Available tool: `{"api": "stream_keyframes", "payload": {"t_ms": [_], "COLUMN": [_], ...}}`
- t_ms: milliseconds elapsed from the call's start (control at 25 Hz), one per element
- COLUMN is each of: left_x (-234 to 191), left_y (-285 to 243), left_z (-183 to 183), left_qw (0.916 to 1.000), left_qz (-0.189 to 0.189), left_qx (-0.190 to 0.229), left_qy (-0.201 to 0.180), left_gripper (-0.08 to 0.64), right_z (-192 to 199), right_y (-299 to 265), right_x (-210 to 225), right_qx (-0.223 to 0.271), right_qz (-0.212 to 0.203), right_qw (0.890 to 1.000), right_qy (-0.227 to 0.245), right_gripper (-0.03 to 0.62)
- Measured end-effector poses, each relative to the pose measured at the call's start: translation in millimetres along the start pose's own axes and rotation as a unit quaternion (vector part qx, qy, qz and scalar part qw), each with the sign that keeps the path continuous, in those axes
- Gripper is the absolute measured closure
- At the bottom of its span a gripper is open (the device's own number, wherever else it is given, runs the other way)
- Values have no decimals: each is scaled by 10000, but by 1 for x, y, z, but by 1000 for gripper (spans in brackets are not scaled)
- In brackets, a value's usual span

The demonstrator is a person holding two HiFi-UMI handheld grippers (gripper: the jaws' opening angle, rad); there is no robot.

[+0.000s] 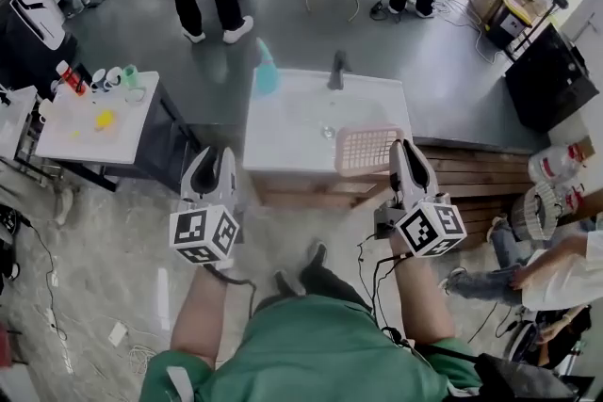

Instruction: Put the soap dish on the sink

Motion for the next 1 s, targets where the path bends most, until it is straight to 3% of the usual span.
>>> {"api": "stream_keyframes", "payload": {"t_ms": [720, 1000], "left_x": [-23, -34], "left_y": [-190, -231], "left_z": [2, 0], "left_qw": [9975, 9958], "left_qz": [-653, -859], "left_qx": [-164, -246], "left_qy": [-190, -213], "left_gripper": [472, 472], "right_z": [25, 39], "right_y": [-222, -277], "right_x": [100, 115], "right_qx": [-430, -664], "right_qz": [-625, -803], "right_qw": [9965, 9934], "right_qy": [-340, -484], "right_gripper": [541, 541]}}
Point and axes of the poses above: the fingertips, and each gripper's own axes: y backward along the fingers, x to its right, z out of its underside, the point moved 4 cm from there along y, backward along the fingers, and after that the axes turned 1 degree about y, right-handed, at the moved point
